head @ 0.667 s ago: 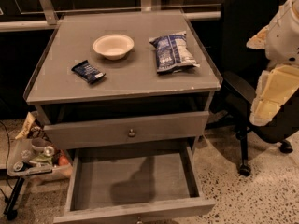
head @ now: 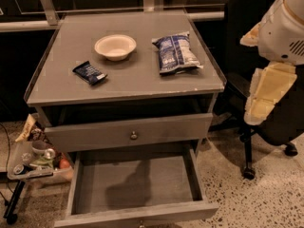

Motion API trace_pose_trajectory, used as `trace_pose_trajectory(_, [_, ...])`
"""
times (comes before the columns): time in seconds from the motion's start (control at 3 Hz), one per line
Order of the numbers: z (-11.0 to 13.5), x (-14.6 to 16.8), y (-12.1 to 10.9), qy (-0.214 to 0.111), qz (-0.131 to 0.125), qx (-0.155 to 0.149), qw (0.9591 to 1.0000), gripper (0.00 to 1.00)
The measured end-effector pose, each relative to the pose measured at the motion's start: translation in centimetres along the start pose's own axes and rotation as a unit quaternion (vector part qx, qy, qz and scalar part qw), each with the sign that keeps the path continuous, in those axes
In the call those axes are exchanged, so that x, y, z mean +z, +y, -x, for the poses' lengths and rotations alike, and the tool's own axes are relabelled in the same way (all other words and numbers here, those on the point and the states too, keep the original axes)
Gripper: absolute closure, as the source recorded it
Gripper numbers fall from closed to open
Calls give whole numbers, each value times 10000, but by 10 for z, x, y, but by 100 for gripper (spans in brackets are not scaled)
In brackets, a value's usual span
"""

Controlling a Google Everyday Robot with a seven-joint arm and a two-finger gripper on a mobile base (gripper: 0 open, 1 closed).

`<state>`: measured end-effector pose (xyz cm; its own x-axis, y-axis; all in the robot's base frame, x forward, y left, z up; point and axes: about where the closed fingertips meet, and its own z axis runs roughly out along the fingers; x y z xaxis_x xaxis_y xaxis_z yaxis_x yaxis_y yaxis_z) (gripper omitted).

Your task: Place rxbar blueberry into middle drawer

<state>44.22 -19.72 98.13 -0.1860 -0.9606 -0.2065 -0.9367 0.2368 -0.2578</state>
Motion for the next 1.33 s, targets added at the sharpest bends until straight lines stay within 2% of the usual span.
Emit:
trace_pose_trajectory(0.33, [46,9,-2,-102,190,-399,9990,0])
trace_pose_trajectory(0.67, [46,9,-2,-102,190,-399,9990,0])
trace_pose_trajectory(1.0, [72,17,-27,-432,51,-86,9990,0])
trace_pose_trajectory(1.33, [105,29,-66,-729,-17,241,9970,0])
